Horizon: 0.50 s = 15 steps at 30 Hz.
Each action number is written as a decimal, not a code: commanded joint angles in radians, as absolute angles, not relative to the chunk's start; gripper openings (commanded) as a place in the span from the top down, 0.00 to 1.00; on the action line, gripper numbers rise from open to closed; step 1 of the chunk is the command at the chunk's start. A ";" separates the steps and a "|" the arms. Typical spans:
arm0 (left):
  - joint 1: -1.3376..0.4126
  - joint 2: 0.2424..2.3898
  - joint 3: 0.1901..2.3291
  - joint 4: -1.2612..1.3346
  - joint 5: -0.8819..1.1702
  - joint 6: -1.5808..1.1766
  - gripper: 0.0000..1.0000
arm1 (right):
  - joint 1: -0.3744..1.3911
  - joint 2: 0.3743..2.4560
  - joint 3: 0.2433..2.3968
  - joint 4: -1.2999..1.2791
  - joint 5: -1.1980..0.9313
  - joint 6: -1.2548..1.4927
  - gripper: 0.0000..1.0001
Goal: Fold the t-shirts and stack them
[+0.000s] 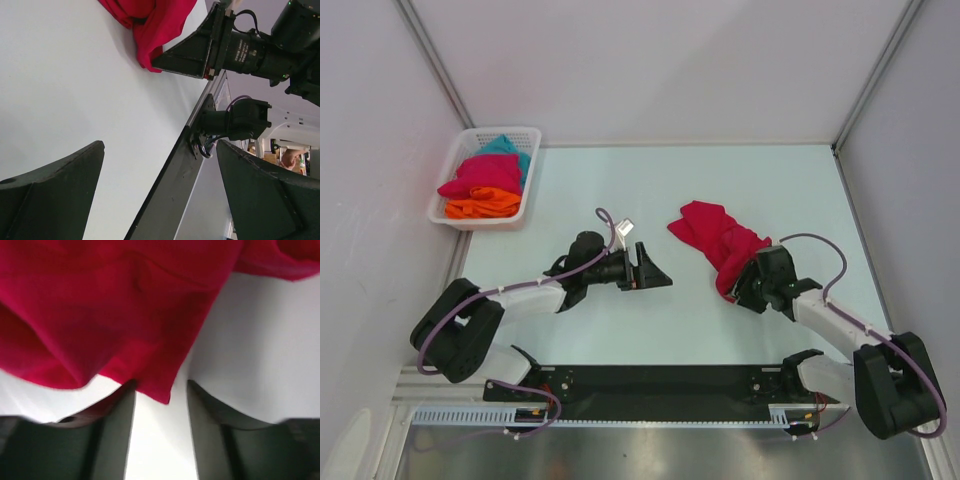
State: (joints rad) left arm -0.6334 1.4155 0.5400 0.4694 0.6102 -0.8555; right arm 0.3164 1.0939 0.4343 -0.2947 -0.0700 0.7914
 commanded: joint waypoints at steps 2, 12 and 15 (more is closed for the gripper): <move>-0.644 1.416 0.589 0.486 0.634 -0.839 0.01 | 0.313 1.186 0.532 -0.193 -0.089 0.753 0.77; -0.647 1.411 0.595 0.468 0.624 -0.824 0.00 | 0.314 1.051 0.895 -0.470 -0.095 0.661 1.00; -0.649 1.428 0.597 0.474 0.623 -0.831 0.00 | 0.324 0.961 1.087 -0.611 -0.104 0.643 1.00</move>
State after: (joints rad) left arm -0.6376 1.4162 0.5541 0.4496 0.6098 -0.8528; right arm 0.3164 1.0992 0.8658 -0.4397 -0.1013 0.6960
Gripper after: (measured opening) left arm 0.994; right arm 0.021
